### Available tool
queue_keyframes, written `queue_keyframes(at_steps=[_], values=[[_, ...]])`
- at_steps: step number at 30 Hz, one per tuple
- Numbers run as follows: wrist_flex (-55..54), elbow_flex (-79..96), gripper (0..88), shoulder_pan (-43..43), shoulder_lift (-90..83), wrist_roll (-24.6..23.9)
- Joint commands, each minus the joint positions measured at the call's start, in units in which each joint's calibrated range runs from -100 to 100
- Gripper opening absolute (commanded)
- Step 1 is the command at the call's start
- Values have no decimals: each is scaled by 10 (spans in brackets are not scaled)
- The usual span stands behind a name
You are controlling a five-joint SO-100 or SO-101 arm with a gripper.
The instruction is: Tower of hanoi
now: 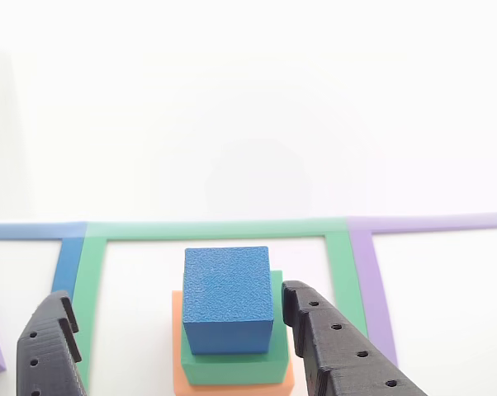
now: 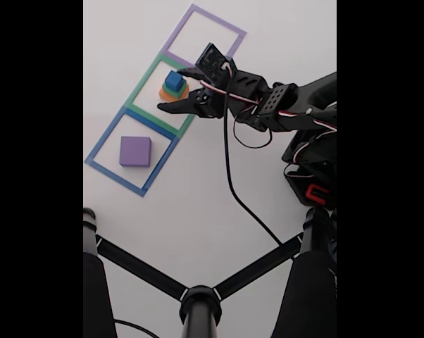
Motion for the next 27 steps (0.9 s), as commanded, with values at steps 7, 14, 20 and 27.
queue_keyframes(at_steps=[7, 14, 20, 27], values=[[-14, -18, 169, -6, 3, 0], [-14, -34, 113, -13, 15, 0], [-12, -44, 64, -18, 22, 0], [-11, -48, 35, -22, 23, 0]])
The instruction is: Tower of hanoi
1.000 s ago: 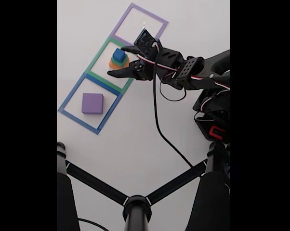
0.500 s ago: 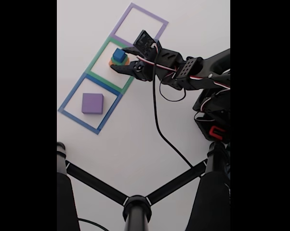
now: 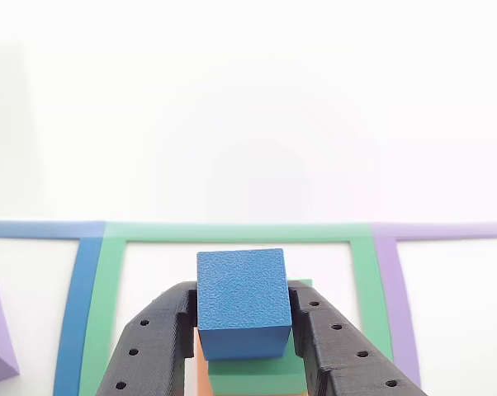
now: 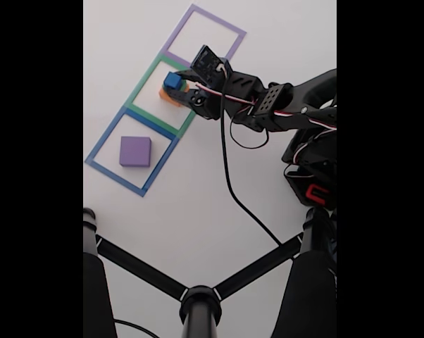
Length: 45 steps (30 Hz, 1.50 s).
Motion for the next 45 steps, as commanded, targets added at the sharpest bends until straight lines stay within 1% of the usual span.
queue_keyframes(at_steps=[1, 7, 10, 12, 14, 17, 20, 24, 32, 35, 39, 41, 45], values=[[-10, -28, 34, -6, -3, 0], [19, -51, 33, -6, -13, 0], [78, -79, 34, -6, -37, 0], [137, -104, 34, -6, -61, 0], [223, -140, 35, -5, -91, 0], [390, -221, 33, -6, -133, 0], [587, -336, 27, -11, -161, 0], [802, -490, 21, -19, -169, 0], [1112, -759, 19, -40, -152, 0], [1193, -845, 19, -53, -137, 0], [1273, -941, 19, -69, -114, 0], [1295, -968, 19, -76, -109, 0], [1295, -969, 18, -90, -110, 0]])
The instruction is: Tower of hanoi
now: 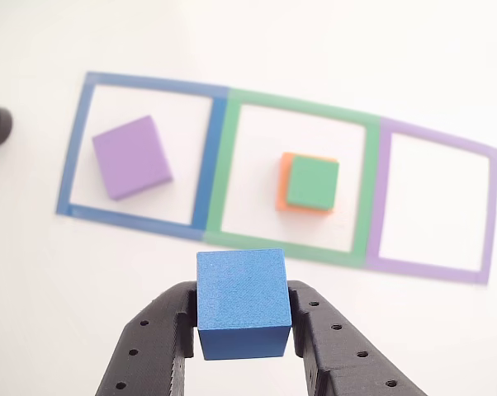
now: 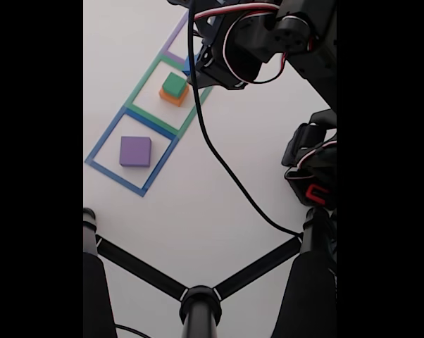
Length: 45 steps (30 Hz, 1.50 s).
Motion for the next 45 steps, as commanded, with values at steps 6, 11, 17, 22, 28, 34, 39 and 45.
queue_keyframes(at_steps=[6, 11, 17, 22, 28, 34, 39, 45], values=[[-2, 40, 11, -35, -22, 0], [-102, 198, 9, -55, -84, 0], [-283, 411, 7, -76, -158, 0], [-450, 553, 5, -101, -174, 0], [-719, 731, 7, -127, -168, 0], [-949, 855, 10, -136, -109, 0], [-1085, 906, 11, -136, -44, 0], [-1238, 909, 15, -143, 72, 0]])
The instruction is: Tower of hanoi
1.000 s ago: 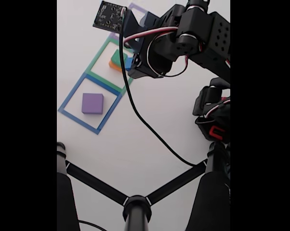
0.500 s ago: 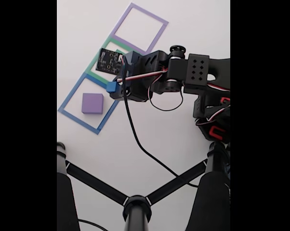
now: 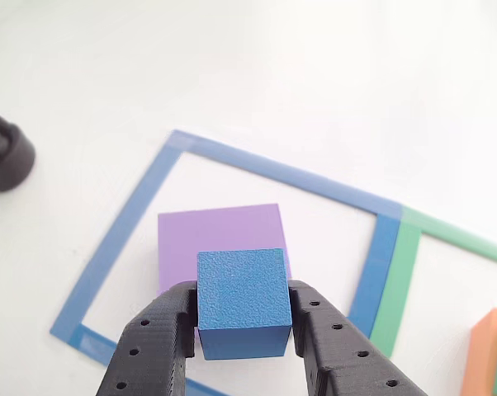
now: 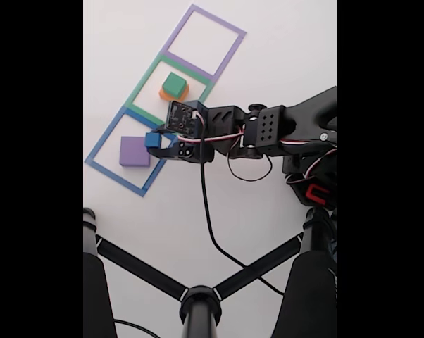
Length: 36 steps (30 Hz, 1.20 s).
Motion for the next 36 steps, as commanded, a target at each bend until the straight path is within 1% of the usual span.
queue_keyframes(at_steps=[1, 12, 24, 26, 32, 36], values=[[-117, -14, 15, -7, 71, 4], [-236, -84, 17, -15, 230, 4], [-274, -110, 29, -14, 292, 4], [-278, -110, 43, -14, 296, 4], [-287, -110, 131, -14, 305, 4], [-294, -111, 163, -12, 309, 4]])
